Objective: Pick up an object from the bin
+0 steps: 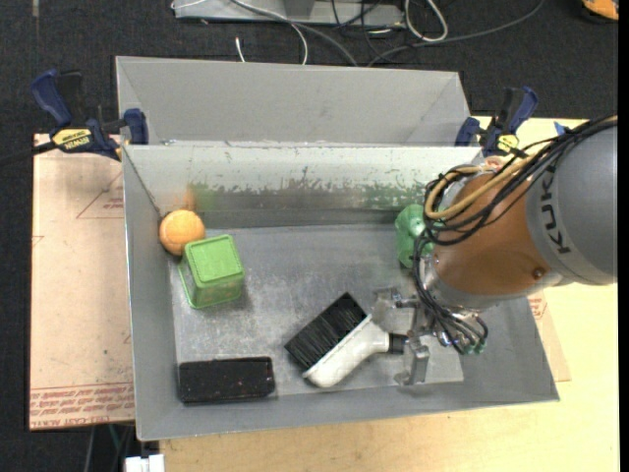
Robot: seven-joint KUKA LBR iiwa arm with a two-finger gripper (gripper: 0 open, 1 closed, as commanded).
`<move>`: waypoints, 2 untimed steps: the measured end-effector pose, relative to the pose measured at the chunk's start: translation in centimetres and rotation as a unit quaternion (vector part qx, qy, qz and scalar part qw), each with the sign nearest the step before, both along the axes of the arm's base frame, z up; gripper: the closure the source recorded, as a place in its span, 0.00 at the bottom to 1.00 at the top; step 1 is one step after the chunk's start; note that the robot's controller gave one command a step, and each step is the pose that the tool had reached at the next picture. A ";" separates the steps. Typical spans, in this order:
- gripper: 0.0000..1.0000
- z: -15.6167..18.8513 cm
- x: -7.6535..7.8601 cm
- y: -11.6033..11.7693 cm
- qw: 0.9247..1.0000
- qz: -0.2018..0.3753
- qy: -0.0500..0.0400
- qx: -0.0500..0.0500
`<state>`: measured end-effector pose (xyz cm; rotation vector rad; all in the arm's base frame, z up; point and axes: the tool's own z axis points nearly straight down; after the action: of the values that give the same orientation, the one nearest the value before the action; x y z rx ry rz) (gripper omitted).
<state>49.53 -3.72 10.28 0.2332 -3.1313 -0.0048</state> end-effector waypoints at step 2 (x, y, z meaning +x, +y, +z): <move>1.00 -3.2 1.7 6.3 0.993 0.119 -0.007 0.000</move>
Offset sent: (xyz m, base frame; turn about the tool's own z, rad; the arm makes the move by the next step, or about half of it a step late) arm 0.0144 0.0624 -0.0328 -0.2412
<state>51.25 2.59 7.08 0.6058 -3.0958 -0.0032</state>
